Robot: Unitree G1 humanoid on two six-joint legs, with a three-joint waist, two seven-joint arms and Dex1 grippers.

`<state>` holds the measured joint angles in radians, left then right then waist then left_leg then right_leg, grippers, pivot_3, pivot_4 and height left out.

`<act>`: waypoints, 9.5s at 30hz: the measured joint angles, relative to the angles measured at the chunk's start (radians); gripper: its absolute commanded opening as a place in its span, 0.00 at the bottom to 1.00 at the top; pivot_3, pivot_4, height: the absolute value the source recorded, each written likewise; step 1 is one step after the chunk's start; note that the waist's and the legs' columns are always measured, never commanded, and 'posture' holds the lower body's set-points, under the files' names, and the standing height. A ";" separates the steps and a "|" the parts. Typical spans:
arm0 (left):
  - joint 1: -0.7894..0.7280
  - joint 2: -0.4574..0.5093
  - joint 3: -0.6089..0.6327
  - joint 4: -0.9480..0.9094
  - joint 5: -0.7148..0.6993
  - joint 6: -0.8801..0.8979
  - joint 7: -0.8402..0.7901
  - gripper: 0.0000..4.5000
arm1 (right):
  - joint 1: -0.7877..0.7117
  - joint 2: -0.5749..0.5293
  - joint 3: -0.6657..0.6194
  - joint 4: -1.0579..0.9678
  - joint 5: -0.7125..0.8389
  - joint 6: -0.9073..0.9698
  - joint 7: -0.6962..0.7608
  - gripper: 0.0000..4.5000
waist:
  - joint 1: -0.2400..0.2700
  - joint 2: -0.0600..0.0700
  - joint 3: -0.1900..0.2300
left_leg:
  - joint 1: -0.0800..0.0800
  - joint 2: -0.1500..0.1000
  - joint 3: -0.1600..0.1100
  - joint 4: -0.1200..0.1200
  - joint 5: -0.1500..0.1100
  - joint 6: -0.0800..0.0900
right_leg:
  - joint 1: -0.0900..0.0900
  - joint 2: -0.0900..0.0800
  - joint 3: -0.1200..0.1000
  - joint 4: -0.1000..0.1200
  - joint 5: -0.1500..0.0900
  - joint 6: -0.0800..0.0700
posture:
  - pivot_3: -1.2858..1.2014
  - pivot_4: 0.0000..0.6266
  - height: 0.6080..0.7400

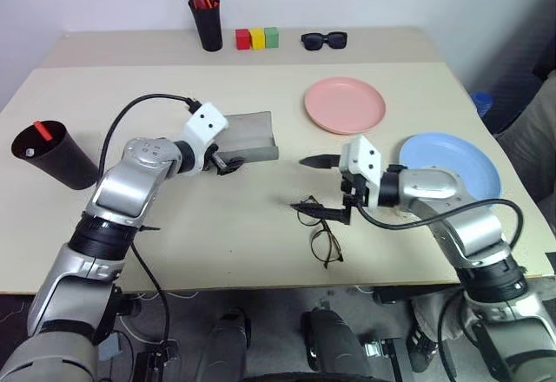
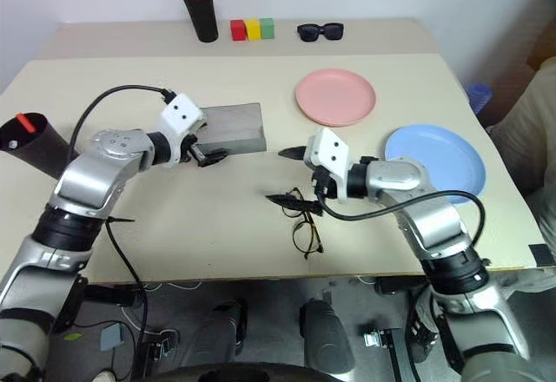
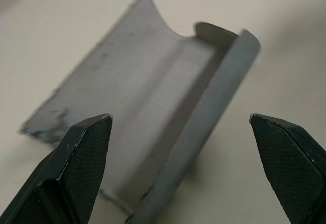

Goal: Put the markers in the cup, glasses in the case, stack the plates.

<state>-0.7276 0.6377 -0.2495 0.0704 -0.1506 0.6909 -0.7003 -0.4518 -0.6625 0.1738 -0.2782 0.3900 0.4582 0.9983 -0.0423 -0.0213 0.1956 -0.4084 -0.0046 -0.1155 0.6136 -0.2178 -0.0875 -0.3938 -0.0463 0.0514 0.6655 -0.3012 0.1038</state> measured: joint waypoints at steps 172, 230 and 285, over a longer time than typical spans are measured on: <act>0.348 -0.075 0.428 -0.218 -0.368 -0.030 0.159 0.01 | -0.096 0.194 0.149 -0.038 -0.180 0.117 -0.040 0.65 | 0.005 0.001 0.000 | 0.000 0.001 0.000 0.001 -0.001 0.003 | 0.000 0.000 0.000 0.000 0.001 -0.001 | 0.52 0.24 1.00; 0.677 -0.004 0.515 -0.500 -0.413 -0.218 -0.125 0.01 | -0.543 0.189 0.200 1.182 -0.724 -0.590 -0.566 0.65 | -0.003 0.002 0.001 | 0.000 0.001 0.003 0.000 -0.001 0.002 | -0.002 -0.001 0.002 0.000 0.001 -0.002 | 0.52 0.24 1.00; 0.549 -0.072 0.226 -0.468 -0.360 -0.322 -0.163 0.00 | 0.258 -0.433 -0.356 0.172 -0.269 -0.158 -0.004 0.44 | 0.001 0.008 0.002 | 0.004 0.001 0.004 0.002 -0.002 0.004 | 0.004 0.000 0.003 -0.001 0.000 -0.001 | 0.52 0.24 1.00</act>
<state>-0.1786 0.5658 -0.0234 -0.3974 -0.5103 0.3689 -0.8634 -0.1943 -1.0953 -0.1819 -0.1058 0.1214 0.3007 0.9944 -0.0409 -0.0133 0.1976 -0.4047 -0.0033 -0.1115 0.6159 -0.2195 -0.0837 -0.3896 -0.0461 0.0548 0.6646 -0.3010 0.1027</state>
